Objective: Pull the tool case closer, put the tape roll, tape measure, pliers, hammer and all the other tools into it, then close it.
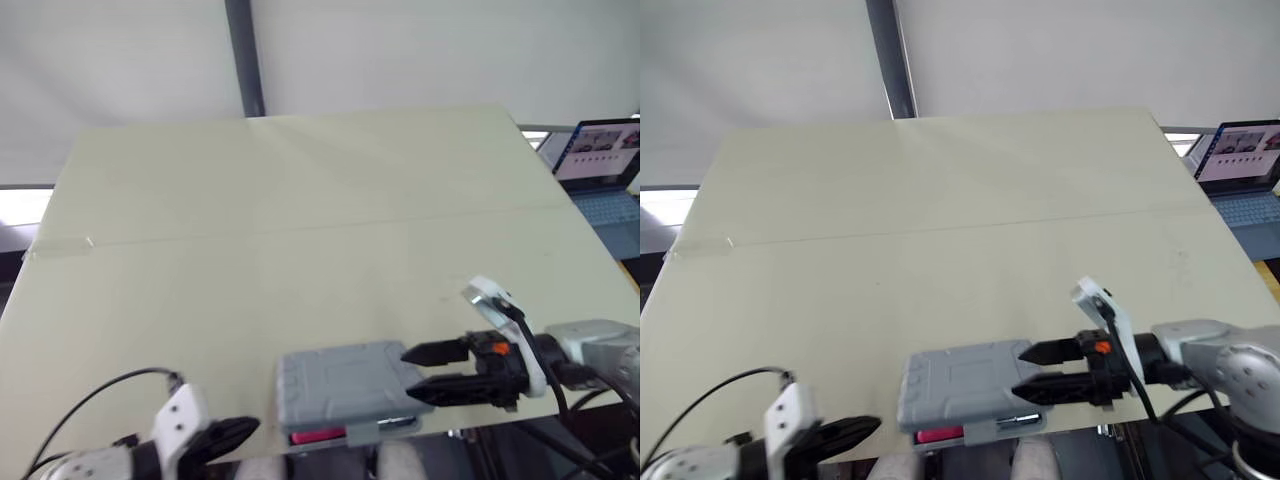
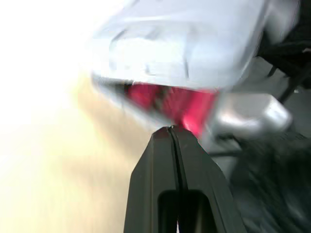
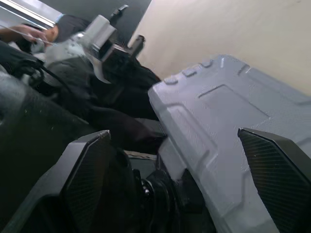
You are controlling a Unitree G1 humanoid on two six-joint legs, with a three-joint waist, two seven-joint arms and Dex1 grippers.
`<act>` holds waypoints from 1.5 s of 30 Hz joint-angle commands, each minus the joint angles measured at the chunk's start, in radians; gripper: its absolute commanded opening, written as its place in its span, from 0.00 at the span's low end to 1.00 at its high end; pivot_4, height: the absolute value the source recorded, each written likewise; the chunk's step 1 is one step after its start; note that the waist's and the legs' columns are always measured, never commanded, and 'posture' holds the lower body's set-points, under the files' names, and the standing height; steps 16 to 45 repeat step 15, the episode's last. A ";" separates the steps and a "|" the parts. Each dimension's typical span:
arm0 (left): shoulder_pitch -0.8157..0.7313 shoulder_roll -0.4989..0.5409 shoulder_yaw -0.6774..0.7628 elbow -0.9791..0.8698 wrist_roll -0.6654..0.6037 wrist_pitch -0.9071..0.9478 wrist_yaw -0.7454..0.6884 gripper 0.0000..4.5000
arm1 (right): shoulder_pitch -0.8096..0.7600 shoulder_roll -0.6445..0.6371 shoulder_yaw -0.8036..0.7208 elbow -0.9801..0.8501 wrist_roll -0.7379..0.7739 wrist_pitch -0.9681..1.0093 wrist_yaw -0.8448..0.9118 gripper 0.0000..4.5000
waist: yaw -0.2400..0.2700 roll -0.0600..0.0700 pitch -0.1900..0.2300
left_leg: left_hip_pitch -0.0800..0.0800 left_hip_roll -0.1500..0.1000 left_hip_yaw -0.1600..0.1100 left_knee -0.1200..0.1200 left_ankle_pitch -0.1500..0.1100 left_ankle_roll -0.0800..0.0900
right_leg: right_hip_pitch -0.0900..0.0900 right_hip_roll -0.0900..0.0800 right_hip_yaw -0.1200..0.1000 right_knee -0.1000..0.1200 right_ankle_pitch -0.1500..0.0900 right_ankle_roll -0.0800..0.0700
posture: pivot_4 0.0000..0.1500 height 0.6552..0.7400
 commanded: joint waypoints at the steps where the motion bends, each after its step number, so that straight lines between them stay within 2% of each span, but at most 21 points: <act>1: 0.024 -0.019 0.172 0.086 -0.033 -0.082 -0.061 0.00 | 0.103 -0.032 -0.069 -0.048 -0.037 -0.131 -0.012 0.99 | 0.011 0.000 0.000 | 0.000 0.000 0.000 0.000 0.000 0.000 | 0.000 0.000 0.000 0.000 0.000 -0.001 | 1.00 1.00; 3: -0.017 -0.023 0.193 0.155 -0.028 -0.119 -0.071 0.00 | 0.162 -0.050 -0.073 -0.037 -0.084 -0.209 -0.011 0.99 | 0.025 0.000 -0.001 | 0.001 0.000 0.000 0.000 0.000 0.000 | 0.000 0.000 0.001 -0.003 0.000 -0.001 | 1.00 1.00; 6: -0.165 -0.020 0.169 0.259 0.016 -0.176 -0.037 0.00 | 0.292 -0.087 -0.075 0.006 -0.248 -0.420 0.036 0.99 | 0.039 0.000 -0.002 | 0.001 -0.001 0.000 0.000 0.000 0.000 | 0.000 0.000 0.001 -0.001 0.001 -0.002 | 1.00 1.00; 9: -0.262 -0.031 0.126 0.294 0.033 -0.196 -0.019 0.00 | 0.386 -0.082 -0.086 0.057 -0.385 -0.626 0.059 0.99 | 0.034 -0.006 -0.004 | 0.001 -0.001 0.001 0.000 0.000 0.001 | 0.000 0.000 0.001 0.001 0.001 -0.002 | 1.00 1.00; 13: -0.319 -0.038 0.081 0.302 0.070 -0.175 0.030 0.00 | 0.421 -0.058 -0.091 0.108 -0.459 -0.785 0.070 0.99 | 0.010 -0.007 -0.005 | 0.002 0.000 0.003 0.000 0.000 0.001 | 0.000 0.000 0.001 0.001 0.001 -0.001 | 1.00 1.00; 45: -0.333 -0.044 0.061 0.311 0.073 -0.185 0.033 0.00 | 0.418 -0.059 -0.082 0.137 -0.473 -0.813 0.069 0.99 | 0.006 -0.007 -0.005 | 0.003 0.000 0.003 0.000 0.000 0.001 | 0.000 0.000 0.001 0.001 0.001 -0.001 | 1.00 1.00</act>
